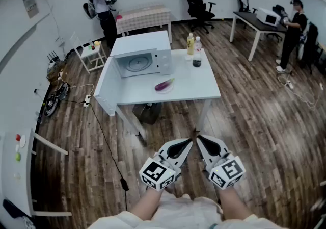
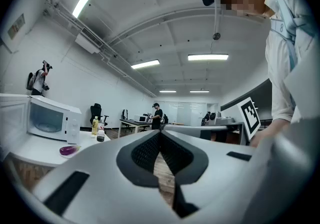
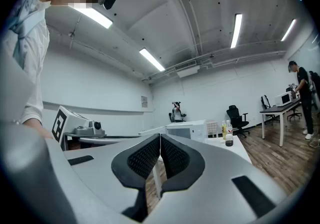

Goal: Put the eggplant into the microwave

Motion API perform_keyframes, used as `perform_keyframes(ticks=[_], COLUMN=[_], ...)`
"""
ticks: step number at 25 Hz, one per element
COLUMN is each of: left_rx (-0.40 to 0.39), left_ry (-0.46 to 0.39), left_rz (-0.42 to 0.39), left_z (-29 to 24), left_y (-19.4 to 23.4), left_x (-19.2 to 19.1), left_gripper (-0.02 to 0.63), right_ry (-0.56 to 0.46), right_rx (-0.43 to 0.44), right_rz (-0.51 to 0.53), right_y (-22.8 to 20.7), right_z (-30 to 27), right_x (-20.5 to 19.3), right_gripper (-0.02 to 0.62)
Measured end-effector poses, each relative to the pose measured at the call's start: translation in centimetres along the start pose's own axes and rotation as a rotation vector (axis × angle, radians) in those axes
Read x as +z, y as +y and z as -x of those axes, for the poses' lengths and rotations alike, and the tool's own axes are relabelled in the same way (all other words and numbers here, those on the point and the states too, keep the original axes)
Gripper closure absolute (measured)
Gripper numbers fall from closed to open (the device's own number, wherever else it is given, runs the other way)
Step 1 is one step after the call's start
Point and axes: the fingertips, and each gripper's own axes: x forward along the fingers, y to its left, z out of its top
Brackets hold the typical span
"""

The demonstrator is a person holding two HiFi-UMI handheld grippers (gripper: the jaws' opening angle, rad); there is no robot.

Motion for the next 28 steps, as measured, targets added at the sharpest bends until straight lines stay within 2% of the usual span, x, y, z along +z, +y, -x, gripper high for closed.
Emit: perform_keyframes(ticks=[16,22,28], left_rx=[-0.005,-0.005,0.013], left_ry=[0.001,0.0,-0.013], left_rz=[0.007,0.009,0.016], left_z=[0.5,0.6,0.2], left_y=[-0.7,-0.1,1.1], left_x=[-0.3,-0.2,0.1], left_gripper=[0.604,0.604,0.604], right_ry=[0.008,-0.018,-0.013], right_rx=[-0.001,0.014,0.018], right_rz=[0.008,-0.063,-0.064], right_y=[0.5,0.3,-0.4], right_z=[0.8,0.6,0.0], right_x=[-0.4,-0.3,-0.3], right_gripper=[0.561,0.558,0.558])
